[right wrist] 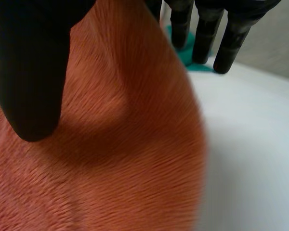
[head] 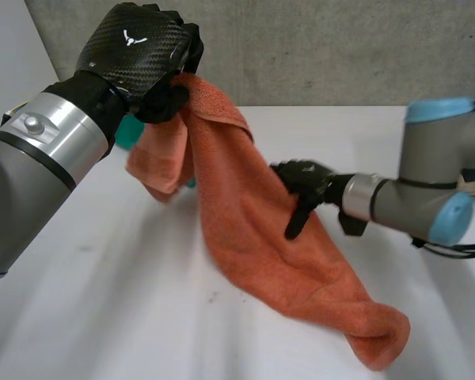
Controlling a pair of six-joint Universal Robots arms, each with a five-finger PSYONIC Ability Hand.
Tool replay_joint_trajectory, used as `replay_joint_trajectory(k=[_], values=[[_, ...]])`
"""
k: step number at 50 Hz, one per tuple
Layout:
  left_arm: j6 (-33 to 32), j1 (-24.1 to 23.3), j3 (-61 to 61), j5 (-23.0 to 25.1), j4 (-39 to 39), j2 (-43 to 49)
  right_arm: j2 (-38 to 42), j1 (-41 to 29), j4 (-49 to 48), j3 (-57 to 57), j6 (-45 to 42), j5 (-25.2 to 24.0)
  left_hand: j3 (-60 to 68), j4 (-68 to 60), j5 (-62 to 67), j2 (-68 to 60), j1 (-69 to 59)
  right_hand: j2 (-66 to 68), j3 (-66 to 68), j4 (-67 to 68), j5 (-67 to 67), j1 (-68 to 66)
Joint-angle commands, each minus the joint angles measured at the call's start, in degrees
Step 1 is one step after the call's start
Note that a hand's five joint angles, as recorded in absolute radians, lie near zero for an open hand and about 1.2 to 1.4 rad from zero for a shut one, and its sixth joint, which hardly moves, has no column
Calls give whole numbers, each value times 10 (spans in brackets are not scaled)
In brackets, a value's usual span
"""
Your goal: Fold the laundry.
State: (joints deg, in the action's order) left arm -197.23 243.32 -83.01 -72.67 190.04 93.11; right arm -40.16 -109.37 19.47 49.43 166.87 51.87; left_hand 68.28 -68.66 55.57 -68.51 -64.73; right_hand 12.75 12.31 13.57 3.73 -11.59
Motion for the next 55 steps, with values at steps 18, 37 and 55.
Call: replay_joint_trajectory(k=[18, 37, 55], values=[[-40, 44, 216, -42, 125, 173, -283, -19, -508, 182, -15, 270, 117, -113, 144, -115, -153, 673, 677, 664, 663, -684], [-45, -5, -71, -41, 148, 206, -285, -27, -414, 499, -192, 275, 117, -113, 144, -115, -153, -12, -8, -21, -22, 1], [-44, -12, -103, -44, 141, 180, -336, 99, -153, 424, -119, 240, 109, -105, 136, -107, -145, -27, -23, -36, -37, 16]])
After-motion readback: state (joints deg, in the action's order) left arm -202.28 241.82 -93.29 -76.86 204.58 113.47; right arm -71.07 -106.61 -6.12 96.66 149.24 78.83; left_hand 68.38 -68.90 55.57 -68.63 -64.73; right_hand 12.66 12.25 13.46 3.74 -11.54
